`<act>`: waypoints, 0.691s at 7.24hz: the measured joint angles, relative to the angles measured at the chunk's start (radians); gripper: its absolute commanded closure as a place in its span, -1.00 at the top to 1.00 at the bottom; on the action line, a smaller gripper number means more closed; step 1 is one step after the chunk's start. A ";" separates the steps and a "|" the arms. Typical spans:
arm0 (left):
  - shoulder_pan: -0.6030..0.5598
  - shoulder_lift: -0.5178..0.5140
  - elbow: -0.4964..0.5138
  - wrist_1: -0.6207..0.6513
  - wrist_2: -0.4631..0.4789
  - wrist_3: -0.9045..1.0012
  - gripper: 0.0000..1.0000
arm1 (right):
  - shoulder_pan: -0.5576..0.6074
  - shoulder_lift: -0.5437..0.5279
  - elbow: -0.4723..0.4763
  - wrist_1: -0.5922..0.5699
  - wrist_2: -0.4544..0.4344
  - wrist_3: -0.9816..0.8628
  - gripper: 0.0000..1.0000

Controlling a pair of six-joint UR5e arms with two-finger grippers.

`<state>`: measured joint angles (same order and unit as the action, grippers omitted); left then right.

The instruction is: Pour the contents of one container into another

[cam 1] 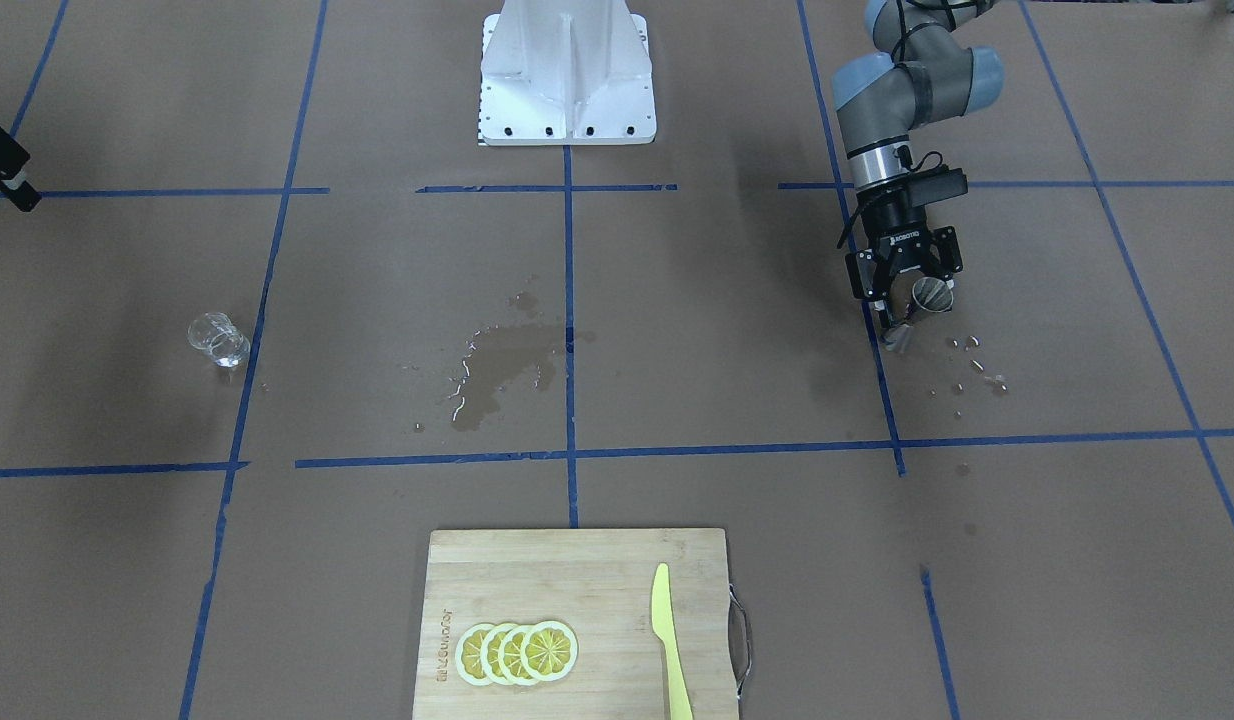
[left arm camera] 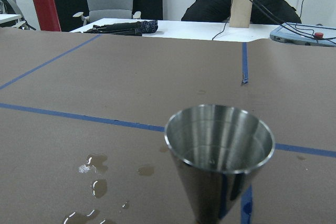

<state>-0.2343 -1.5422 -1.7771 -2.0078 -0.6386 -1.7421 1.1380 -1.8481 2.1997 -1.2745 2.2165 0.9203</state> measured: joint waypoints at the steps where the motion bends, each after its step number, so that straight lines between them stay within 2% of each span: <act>1: -0.006 -0.002 0.001 0.000 0.010 0.004 0.65 | -0.004 0.000 0.000 0.001 -0.001 0.002 0.98; 2: -0.015 -0.005 0.002 0.000 0.016 0.007 0.65 | -0.005 0.000 0.000 0.001 -0.001 0.003 0.98; 5: -0.029 -0.019 0.019 -0.001 0.018 0.010 0.41 | -0.012 0.000 0.000 0.001 -0.002 0.003 0.98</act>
<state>-0.2630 -1.5616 -1.7581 -2.0084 -0.6202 -1.7320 1.1256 -1.8485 2.1997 -1.2732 2.2147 0.9235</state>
